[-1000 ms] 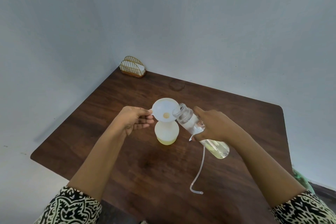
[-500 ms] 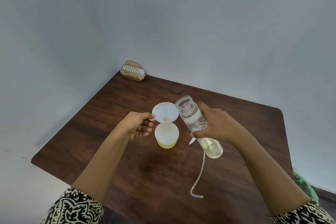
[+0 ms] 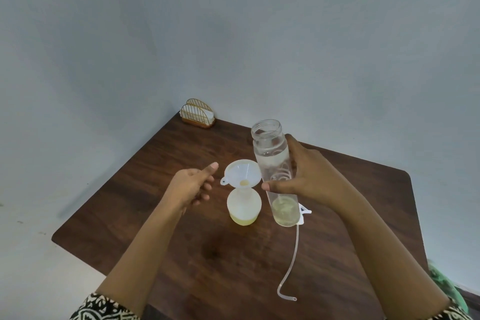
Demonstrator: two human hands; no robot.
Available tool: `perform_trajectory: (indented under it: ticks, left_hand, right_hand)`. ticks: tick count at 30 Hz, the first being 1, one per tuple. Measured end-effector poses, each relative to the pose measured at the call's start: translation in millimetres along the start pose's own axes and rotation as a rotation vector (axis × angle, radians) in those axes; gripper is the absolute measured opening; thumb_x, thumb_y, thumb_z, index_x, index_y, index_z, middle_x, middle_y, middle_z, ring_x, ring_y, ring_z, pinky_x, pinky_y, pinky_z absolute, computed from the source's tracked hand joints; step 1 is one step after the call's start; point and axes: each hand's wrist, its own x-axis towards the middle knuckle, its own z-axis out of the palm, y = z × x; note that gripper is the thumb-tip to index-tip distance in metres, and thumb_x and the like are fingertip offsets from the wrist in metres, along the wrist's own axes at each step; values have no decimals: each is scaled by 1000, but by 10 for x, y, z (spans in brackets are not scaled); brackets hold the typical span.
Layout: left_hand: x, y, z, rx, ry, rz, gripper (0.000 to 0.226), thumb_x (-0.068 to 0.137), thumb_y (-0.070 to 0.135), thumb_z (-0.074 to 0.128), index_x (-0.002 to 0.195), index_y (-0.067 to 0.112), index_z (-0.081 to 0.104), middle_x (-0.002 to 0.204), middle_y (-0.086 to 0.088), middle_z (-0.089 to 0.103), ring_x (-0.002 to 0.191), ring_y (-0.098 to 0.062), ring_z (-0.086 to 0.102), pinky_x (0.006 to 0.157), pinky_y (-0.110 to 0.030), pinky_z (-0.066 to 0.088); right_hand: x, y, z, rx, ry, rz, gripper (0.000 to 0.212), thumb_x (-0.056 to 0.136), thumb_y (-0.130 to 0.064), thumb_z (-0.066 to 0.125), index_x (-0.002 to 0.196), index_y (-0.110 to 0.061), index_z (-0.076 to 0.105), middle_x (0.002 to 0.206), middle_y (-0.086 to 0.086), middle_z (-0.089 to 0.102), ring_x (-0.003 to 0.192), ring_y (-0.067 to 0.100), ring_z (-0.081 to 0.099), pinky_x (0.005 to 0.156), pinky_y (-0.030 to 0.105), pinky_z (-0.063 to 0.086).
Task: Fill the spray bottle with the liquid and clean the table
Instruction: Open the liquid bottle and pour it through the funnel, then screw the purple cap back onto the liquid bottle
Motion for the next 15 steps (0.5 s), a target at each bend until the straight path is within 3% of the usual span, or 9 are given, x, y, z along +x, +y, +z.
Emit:
perform_trajectory:
  ticks: [3, 5, 7, 12, 15]
  left_hand:
    - [-107, 35, -181, -65, 150, 249, 32, 88, 44, 60, 95, 13, 66, 92, -6, 69, 83, -19, 65, 63, -26, 50]
    - [-212, 106, -303, -74, 113, 409, 25, 87, 41, 62, 102, 21, 65, 101, 1, 69, 94, -17, 66, 68, -26, 54]
    - [-302, 190, -433, -113, 10, 523, 35, 82, 47, 68, 112, 28, 63, 109, 7, 68, 102, -12, 65, 73, -26, 54]
    - [-355, 373, -729, -222, -93, 652, 66, 68, 57, 68, 128, 35, 53, 124, 10, 64, 113, -10, 62, 89, -28, 53]
    - [-264, 406, -864, -300, -106, 648, 71, 66, 49, 74, 130, 24, 55, 123, 3, 67, 114, -14, 63, 94, -32, 51]
  right_hand:
    - [98, -218, -15, 40, 33, -35, 66, 66, -49, 80, 118, -32, 44, 105, -18, 66, 92, 1, 64, 82, 26, 53]
    - [190, -385, 1, 66, 50, -61, 68, 66, -50, 80, 120, -32, 43, 106, -19, 65, 91, -3, 62, 81, 21, 51]
    - [313, -578, 52, 97, 58, -89, 70, 66, -51, 79, 122, -34, 41, 105, -23, 62, 91, -7, 59, 80, 16, 49]
    - [681, -1051, 329, 121, 89, -150, 67, 69, -46, 79, 121, -28, 41, 106, -12, 65, 91, 6, 64, 78, 26, 54]
    - [888, -1257, 556, 92, 101, -170, 56, 71, -35, 77, 112, -22, 42, 96, -5, 64, 84, 12, 63, 69, 26, 50]
